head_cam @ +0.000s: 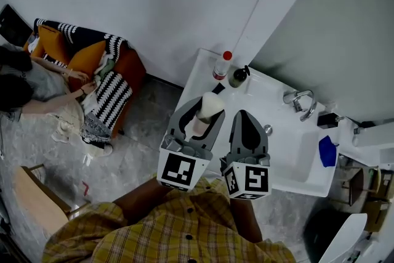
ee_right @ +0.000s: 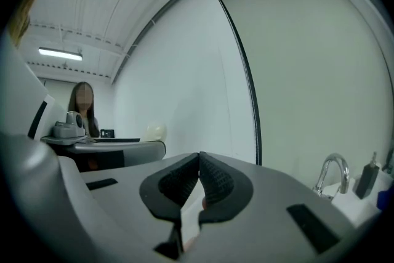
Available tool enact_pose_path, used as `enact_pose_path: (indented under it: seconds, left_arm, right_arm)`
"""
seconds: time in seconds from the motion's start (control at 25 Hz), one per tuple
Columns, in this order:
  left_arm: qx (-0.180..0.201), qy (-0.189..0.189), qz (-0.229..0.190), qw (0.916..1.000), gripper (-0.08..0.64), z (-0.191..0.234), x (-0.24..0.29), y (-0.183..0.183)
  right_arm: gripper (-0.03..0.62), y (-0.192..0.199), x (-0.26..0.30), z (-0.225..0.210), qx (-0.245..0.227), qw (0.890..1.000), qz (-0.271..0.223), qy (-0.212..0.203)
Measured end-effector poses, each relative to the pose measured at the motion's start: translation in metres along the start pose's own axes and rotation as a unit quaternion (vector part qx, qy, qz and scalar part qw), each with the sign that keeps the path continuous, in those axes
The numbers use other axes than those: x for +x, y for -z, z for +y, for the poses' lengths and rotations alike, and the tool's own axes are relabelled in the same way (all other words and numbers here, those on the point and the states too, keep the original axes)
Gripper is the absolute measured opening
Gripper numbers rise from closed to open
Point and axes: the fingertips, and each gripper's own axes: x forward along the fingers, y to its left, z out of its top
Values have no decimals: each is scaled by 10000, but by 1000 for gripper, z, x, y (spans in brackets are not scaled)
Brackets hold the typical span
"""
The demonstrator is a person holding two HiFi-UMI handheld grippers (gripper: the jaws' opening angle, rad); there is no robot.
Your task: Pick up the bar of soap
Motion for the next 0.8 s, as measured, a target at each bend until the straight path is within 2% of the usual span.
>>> enact_pose_path:
  seconds: [0.8]
  left_arm:
    - [-101,53,-38,9999,201,3,-3,-1]
  right_arm:
    - [20,-9,-5,4,-86,9998,-150,114]
